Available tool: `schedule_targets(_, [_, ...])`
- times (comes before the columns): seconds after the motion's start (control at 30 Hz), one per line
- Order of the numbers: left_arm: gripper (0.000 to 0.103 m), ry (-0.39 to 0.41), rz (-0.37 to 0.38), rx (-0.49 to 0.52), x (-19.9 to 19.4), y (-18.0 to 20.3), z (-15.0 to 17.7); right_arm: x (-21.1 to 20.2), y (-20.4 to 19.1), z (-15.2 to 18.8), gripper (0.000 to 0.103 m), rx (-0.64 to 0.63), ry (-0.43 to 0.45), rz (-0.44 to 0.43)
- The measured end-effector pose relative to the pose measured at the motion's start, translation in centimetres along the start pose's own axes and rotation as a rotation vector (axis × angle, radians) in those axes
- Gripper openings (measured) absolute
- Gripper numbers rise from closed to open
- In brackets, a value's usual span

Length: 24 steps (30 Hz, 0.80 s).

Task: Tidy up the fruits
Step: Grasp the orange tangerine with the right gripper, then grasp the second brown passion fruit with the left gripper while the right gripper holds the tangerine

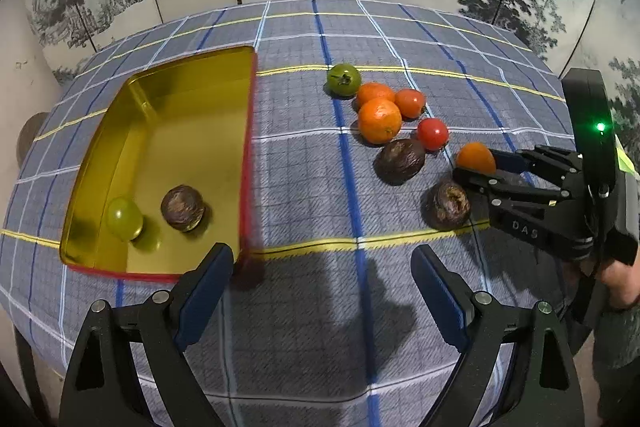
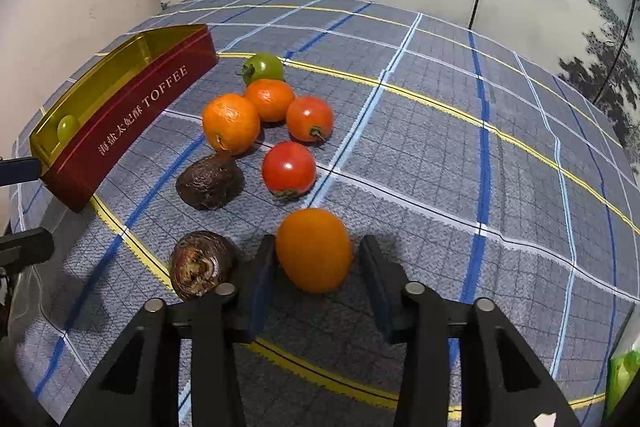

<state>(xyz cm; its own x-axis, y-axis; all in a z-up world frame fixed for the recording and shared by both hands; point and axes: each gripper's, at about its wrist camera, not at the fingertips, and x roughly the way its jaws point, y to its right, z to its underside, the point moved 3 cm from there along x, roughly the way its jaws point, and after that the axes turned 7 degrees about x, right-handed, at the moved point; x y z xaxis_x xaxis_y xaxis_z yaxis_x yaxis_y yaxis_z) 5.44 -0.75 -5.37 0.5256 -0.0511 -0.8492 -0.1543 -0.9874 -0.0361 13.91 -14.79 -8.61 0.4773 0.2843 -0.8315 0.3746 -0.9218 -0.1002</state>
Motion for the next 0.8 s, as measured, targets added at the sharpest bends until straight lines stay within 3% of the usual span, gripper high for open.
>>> schedule_targets(0.23, [0.09, -0.002, 0.016, 0.016, 0.9, 1.7, -0.7, -0.3, 0.1, 0.4, 0.031, 0.024, 0.02, -0.004])
schedule_targets(0.5, [0.09, 0.0, 0.035, -0.018, 2.0, 2.9, -1.7, -1.8, 2.5, 2.2, 0.031, 0.122, 0.033, 0.106])
schedule_targets(0.8, [0.09, -0.014, 0.052, -0.034, 3.1, 4.1, -2.1, -3.9, 5.0, 4.8, 0.031, 0.232, 0.045, 0.155])
